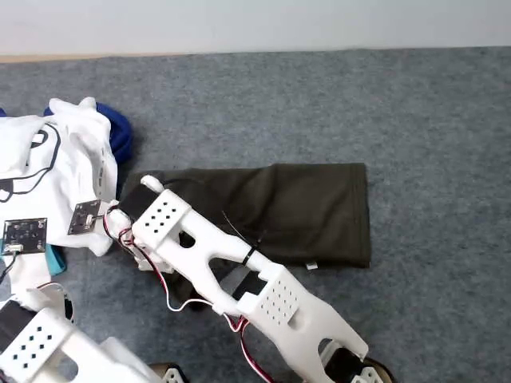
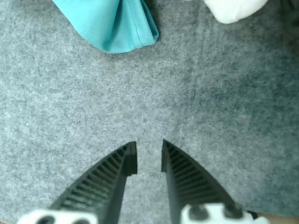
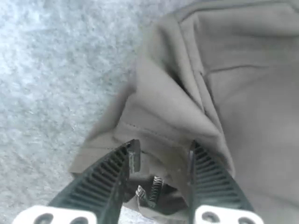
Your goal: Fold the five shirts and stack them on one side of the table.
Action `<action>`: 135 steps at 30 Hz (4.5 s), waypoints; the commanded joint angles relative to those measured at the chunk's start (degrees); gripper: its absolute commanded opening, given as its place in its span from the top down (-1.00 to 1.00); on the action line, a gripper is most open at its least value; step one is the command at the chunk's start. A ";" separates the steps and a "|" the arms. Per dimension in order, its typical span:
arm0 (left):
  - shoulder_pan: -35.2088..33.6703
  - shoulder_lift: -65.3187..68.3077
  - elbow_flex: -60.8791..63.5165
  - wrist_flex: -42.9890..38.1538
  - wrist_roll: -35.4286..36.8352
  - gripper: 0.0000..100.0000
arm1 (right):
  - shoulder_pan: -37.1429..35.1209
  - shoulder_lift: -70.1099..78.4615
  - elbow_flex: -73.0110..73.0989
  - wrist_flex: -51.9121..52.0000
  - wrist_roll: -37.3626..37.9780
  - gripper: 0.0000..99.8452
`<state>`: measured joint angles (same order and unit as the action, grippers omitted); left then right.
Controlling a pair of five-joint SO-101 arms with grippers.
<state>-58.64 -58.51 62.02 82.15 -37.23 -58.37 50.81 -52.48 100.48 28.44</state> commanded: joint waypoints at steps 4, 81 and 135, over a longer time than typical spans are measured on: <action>0.44 -0.62 -0.31 -0.79 0.09 0.80 | -1.36 1.10 -0.35 1.10 -0.88 0.64; 0.26 -0.79 1.27 -0.70 0.00 0.80 | 15.96 -6.99 -0.70 -19.38 7.38 0.98; -32.79 -0.97 -12.53 7.91 -2.11 0.81 | 15.60 -36.62 31.47 0.66 -8.00 0.78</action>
<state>-91.08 -58.68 47.87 92.26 -38.81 -39.65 16.26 -22.59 100.48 15.96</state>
